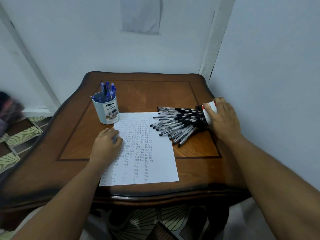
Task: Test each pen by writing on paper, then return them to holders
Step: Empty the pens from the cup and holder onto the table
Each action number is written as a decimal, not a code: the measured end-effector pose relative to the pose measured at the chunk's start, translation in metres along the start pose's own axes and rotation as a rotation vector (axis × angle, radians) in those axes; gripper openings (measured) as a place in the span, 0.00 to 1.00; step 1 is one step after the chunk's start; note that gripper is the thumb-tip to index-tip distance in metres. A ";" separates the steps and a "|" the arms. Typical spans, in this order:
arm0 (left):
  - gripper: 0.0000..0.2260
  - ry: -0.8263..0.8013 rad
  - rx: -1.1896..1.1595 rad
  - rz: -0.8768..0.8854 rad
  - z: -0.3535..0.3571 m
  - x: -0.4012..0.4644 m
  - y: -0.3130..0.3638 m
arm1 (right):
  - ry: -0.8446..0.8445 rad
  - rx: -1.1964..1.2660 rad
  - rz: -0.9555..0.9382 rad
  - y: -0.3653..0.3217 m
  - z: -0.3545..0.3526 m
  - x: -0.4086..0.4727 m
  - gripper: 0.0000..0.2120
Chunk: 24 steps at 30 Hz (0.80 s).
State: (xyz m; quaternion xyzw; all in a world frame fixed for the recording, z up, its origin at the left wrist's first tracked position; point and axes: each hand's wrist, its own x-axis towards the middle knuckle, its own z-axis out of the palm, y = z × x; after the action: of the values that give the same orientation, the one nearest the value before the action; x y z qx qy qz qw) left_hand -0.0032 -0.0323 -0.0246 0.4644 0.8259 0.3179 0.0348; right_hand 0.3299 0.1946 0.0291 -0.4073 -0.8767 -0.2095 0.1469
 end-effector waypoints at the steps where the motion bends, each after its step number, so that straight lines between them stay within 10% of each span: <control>1: 0.15 0.004 0.000 0.005 0.000 0.000 -0.001 | -0.003 -0.022 0.001 0.001 0.000 0.000 0.42; 10: 0.15 -0.006 -0.011 -0.007 0.001 0.002 -0.004 | -0.048 -0.109 0.090 -0.001 -0.007 0.003 0.42; 24: 0.13 0.025 0.008 0.031 -0.002 0.000 0.002 | 0.113 0.870 0.920 -0.008 0.004 -0.017 0.47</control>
State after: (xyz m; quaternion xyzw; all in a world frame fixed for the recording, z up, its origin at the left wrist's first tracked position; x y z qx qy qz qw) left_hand -0.0024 -0.0331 -0.0220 0.4732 0.8203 0.3208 0.0175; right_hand 0.3342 0.1808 0.0161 -0.6337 -0.6078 0.2291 0.4201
